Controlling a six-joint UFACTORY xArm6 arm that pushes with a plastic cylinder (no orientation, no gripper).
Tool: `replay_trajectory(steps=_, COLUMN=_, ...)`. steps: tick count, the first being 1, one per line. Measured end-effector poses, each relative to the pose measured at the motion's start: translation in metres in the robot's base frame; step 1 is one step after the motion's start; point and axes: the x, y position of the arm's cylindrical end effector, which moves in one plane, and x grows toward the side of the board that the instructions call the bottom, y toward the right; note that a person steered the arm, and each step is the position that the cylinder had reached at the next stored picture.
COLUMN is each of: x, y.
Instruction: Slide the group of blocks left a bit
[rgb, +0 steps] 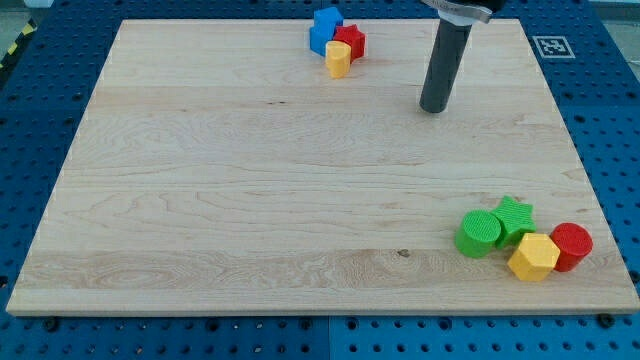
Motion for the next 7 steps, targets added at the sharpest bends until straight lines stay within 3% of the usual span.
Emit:
replay_trajectory(steps=3, x=-0.118, y=-0.031)
replay_trajectory(steps=5, x=-0.135, y=-0.046)
replay_trajectory(steps=7, x=-0.135, y=-0.119)
